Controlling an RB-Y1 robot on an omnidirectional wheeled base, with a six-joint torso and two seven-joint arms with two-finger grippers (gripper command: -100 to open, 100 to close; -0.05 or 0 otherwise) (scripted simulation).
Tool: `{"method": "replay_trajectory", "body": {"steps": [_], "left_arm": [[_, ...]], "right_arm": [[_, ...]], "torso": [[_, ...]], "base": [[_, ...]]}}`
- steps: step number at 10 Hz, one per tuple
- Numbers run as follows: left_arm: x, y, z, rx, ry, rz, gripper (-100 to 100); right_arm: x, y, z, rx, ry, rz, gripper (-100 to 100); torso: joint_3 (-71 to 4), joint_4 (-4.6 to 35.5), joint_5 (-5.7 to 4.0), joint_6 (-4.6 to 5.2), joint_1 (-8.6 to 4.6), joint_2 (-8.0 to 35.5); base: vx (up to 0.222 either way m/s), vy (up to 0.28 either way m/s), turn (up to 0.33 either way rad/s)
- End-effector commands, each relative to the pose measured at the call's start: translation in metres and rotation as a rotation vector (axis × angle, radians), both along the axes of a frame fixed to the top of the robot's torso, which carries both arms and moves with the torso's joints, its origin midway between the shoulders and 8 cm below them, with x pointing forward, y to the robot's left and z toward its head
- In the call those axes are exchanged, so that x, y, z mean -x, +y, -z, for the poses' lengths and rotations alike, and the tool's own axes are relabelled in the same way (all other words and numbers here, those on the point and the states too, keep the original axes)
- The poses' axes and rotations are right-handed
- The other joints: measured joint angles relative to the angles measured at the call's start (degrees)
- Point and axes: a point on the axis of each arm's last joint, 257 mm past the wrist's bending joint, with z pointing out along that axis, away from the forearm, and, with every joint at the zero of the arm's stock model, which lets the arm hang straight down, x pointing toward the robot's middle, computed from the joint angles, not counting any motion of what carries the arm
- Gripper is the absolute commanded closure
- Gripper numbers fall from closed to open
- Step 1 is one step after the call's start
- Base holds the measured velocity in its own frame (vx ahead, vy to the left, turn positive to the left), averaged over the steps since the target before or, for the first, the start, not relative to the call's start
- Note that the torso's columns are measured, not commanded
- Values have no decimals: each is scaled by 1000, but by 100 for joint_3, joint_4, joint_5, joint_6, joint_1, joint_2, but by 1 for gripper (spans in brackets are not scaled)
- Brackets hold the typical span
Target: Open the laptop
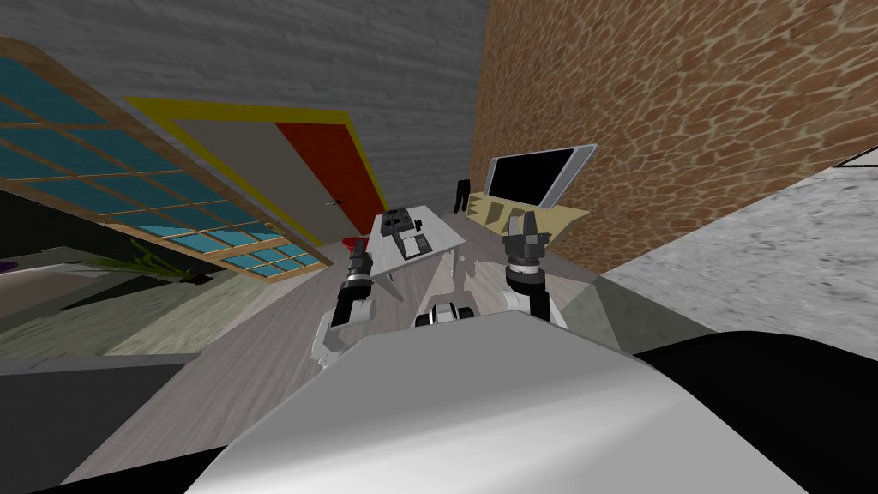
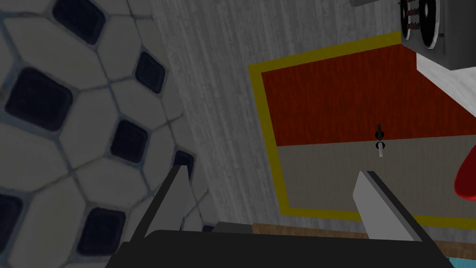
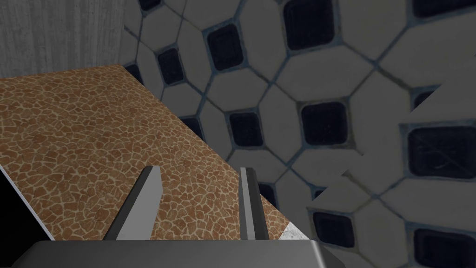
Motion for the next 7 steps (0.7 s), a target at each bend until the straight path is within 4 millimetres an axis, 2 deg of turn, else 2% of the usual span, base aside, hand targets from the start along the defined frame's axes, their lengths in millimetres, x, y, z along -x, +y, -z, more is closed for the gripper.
{"method": "replay_trajectory", "body": {"steps": [1,7], "left_arm": [[-8,10,16,-25,63,-29,-100],[-26,40,52,-100,216,-104,-100]], "right_arm": [[0,0,0,0,0,0,0],[0,0,0,0,0,0,0]], "torso": [[-1,0,2,-1,7,-2],[0,0,0,0,1,-1]], "base": [[85,-74,9],[102,-98,11]]}}
